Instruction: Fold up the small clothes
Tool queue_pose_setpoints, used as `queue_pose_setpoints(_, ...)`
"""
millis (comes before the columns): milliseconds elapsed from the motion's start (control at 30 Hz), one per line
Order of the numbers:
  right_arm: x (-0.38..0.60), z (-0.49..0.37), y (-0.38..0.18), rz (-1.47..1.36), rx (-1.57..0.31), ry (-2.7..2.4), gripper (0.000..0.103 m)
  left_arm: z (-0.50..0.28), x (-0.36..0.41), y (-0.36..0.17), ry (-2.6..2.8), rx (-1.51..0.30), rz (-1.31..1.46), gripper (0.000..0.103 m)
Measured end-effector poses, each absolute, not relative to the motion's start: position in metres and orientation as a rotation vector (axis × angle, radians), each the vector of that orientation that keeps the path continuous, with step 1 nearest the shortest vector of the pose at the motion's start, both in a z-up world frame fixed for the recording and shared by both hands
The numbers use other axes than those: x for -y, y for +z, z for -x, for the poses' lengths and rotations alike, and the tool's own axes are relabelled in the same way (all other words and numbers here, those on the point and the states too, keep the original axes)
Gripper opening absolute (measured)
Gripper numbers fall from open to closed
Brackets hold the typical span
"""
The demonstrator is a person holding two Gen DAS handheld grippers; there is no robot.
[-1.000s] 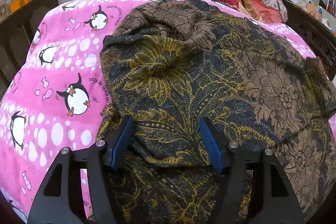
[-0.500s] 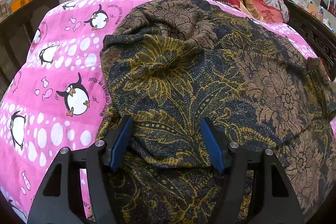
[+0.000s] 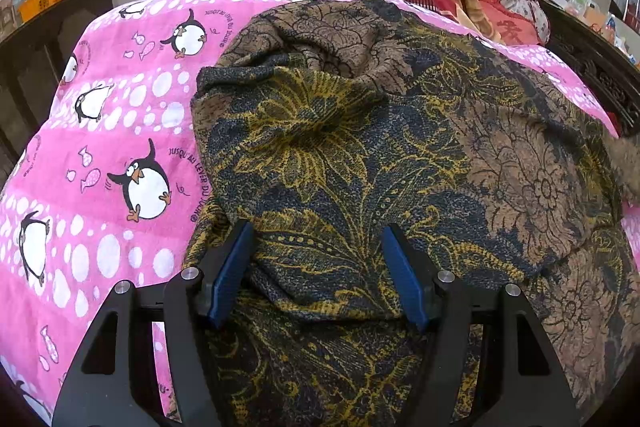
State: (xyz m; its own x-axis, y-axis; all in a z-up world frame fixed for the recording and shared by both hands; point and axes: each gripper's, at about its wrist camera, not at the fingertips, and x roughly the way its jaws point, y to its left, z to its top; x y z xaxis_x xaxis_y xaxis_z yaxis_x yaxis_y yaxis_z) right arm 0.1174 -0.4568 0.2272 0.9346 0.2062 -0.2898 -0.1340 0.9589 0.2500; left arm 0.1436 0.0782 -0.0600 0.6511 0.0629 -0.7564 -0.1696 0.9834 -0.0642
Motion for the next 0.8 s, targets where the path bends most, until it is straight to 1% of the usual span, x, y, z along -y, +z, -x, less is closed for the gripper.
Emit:
queue_pose_setpoints(133, 0.342, -0.121, 0.216, -0.153, -0.37, 0.408, 0.006, -0.135, -0.093, -0.036, 0.11, -0.813, 0.183, 0.067)
queue_pose_setpoints(233, 0.256, -0.131, 0.186, -0.136, -0.437, 0.566, 0.006, -0.124, -0.115, -0.012, 0.161, -0.76, 0.193, 0.067)
queue_pose_setpoints(367, 0.147, -0.154, 0.121, -0.123, -0.569, 0.701, 0.006, -0.103, -0.149, 0.013, 0.197, -0.7, 0.28, 0.067)
queue_pose_setpoints(500, 0.044, -0.157, 0.045, -0.056, -0.72, 0.776, 0.006, -0.085, -0.166, 0.015, 0.247, -0.697, 0.294, 0.067)
queue_pose_setpoints(600, -0.008, -0.158, -0.003, 0.051, -0.793, 0.768, 0.006, -0.078, -0.169, 0.009, 0.256, -0.715, 0.282, 0.067)
queue_pose_setpoints(700, -0.031, -0.165, -0.054, 0.166, -0.879, 0.688, 0.007, -0.078, -0.168, 0.006, 0.257, -0.725, 0.279, 0.067)
queue_pose_setpoints(733, -0.036, -0.163, -0.065, 0.198, -0.911, 0.665, 0.013, -0.077, -0.167, 0.006, 0.257, -0.724, 0.28, 0.067)
queue_pose_setpoints(767, -0.031, -0.16, -0.071, 0.183, -0.931, 0.677, 0.015, -0.077, -0.166, 0.007, 0.254, -0.722, 0.281, 0.067)
queue_pose_setpoints(800, -0.023, -0.159, -0.07, 0.145, -0.923, 0.704, 0.026, -0.079, -0.163, 0.008, 0.245, -0.715, 0.282, 0.067)
